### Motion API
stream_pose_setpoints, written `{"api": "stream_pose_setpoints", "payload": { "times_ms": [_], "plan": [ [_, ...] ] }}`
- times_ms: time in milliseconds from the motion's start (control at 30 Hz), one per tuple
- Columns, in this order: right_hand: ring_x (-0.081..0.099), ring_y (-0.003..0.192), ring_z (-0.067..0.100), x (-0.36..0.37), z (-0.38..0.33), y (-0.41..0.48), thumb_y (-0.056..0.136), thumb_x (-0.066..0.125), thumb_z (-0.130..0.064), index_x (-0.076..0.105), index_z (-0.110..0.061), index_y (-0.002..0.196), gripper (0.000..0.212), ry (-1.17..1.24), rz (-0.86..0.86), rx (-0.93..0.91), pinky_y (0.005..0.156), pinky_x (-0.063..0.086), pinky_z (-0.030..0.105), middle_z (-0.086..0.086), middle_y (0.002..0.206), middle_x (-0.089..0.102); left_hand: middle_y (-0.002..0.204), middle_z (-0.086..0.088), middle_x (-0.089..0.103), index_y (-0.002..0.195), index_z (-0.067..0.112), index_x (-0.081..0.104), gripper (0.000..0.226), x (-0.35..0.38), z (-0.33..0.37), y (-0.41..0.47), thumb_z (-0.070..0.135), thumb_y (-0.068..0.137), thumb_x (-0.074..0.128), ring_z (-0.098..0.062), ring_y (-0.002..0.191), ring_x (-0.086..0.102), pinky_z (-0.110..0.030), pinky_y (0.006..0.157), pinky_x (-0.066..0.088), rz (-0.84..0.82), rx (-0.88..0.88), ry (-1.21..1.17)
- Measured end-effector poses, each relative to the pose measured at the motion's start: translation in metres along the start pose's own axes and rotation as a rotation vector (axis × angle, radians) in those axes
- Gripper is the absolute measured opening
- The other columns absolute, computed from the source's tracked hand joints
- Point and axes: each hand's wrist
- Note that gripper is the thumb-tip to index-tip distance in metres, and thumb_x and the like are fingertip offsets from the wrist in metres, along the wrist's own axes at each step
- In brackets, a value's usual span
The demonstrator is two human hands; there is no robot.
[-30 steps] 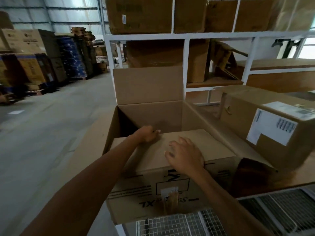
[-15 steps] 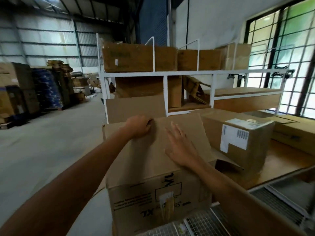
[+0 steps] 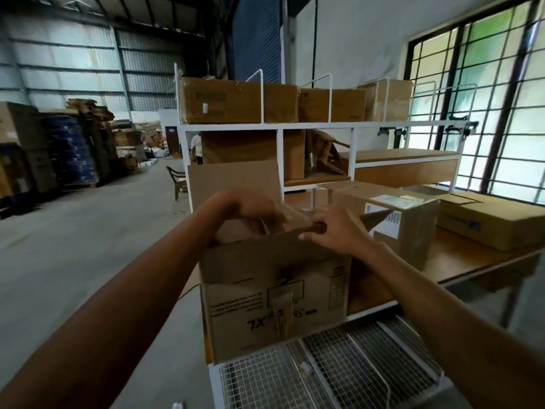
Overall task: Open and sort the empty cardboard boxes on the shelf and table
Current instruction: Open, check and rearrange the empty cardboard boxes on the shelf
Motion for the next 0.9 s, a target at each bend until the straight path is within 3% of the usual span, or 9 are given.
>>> {"api": "stream_pose_setpoints", "payload": {
  "times_ms": [100,200,333,400,467,567,733,833,900],
  "plan": [
    [0.058,0.085,0.005,-0.005,0.012,-0.028,0.073,0.073,-0.057,0.069,-0.030,0.088,0.031,0.201,-0.224,-0.003,0.079,0.052,0.029,-0.011,0.092,0.065,0.124,-0.017,0.064,0.123,0.011,0.060,0.027,0.019,-0.012,0.014,0.021,0.100,0.050,-0.029,0.107,0.064,-0.037,0.083,0.054,-0.158,-0.084,-0.103],
    [0.057,0.100,0.008,-0.002,0.014,-0.046,0.070,0.074,-0.063,0.068,-0.029,0.103,0.047,0.274,-0.430,0.004,0.077,0.045,0.022,-0.014,0.108,0.061,0.142,-0.010,0.049,0.144,0.010,0.043,0.052,0.053,-0.028,0.043,0.022,0.096,0.058,-0.030,0.128,0.049,-0.036,0.098,0.044,-0.083,-0.224,0.230],
    [0.046,0.126,0.014,0.014,0.018,-0.073,0.067,0.066,-0.076,0.053,-0.030,0.134,0.082,0.214,-0.647,-0.048,0.102,0.039,0.035,-0.008,0.140,0.050,0.140,-0.004,0.049,0.142,0.012,0.048,0.070,0.094,-0.064,0.073,0.039,0.083,0.074,-0.028,0.127,0.049,-0.033,0.103,0.040,0.124,-0.209,0.229],
    [0.048,0.125,0.014,0.025,0.021,-0.089,0.072,0.065,-0.072,0.050,-0.026,0.139,0.082,0.285,-0.734,-0.001,0.102,0.038,0.033,-0.006,0.143,0.050,0.132,-0.010,0.058,0.128,0.017,0.060,0.055,0.114,-0.079,0.082,0.032,0.079,0.080,-0.032,0.116,0.056,-0.033,0.094,0.045,0.118,-0.209,0.190],
    [0.050,0.125,0.016,0.039,0.028,-0.102,0.076,0.065,-0.068,0.047,-0.024,0.141,0.081,0.347,-0.795,0.054,0.100,0.040,0.033,-0.001,0.143,0.050,0.133,-0.012,0.056,0.131,0.017,0.054,0.064,0.137,-0.093,0.091,0.033,0.076,0.081,-0.034,0.120,0.053,-0.040,0.098,0.041,0.166,-0.257,0.242],
    [0.049,0.120,0.015,0.058,0.040,-0.109,0.082,0.066,-0.058,0.047,-0.025,0.139,0.069,0.443,-0.664,0.114,0.097,0.042,0.032,0.000,0.140,0.047,0.142,-0.007,0.045,0.141,0.020,0.039,0.082,0.164,-0.109,0.097,0.048,0.073,0.076,-0.031,0.131,0.041,-0.049,0.107,0.031,0.417,-0.363,0.458],
    [0.043,0.129,0.018,0.084,0.061,-0.093,0.089,0.064,-0.047,0.050,-0.022,0.138,0.057,0.377,-0.467,0.094,0.107,0.038,0.034,0.004,0.144,0.043,0.135,-0.004,0.050,0.140,0.025,0.039,0.070,0.181,-0.125,0.106,0.043,0.079,0.067,-0.027,0.128,0.044,-0.047,0.105,0.034,0.582,-0.400,0.588],
    [0.040,0.133,0.021,0.100,0.077,-0.073,0.090,0.062,-0.044,0.050,-0.021,0.138,0.055,0.358,-0.351,0.139,0.109,0.037,0.038,0.004,0.148,0.039,0.126,-0.001,0.058,0.129,0.024,0.050,0.063,0.163,-0.124,0.116,0.047,0.075,0.072,-0.024,0.118,0.054,-0.044,0.100,0.042,0.449,-0.441,0.516],
    [0.045,0.130,0.021,0.112,0.090,-0.057,0.091,0.062,-0.038,0.053,-0.019,0.134,0.048,0.358,-0.224,0.217,0.107,0.040,0.036,0.004,0.143,0.046,0.122,-0.003,0.063,0.123,0.018,0.058,0.061,0.143,-0.116,0.121,0.049,0.074,0.078,-0.023,0.112,0.060,-0.034,0.089,0.048,0.307,-0.410,0.369]
  ]
}}
Point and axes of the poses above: each hand's wrist, its own y-axis towards the middle knuckle, its own x-axis out of the palm, z = x × y
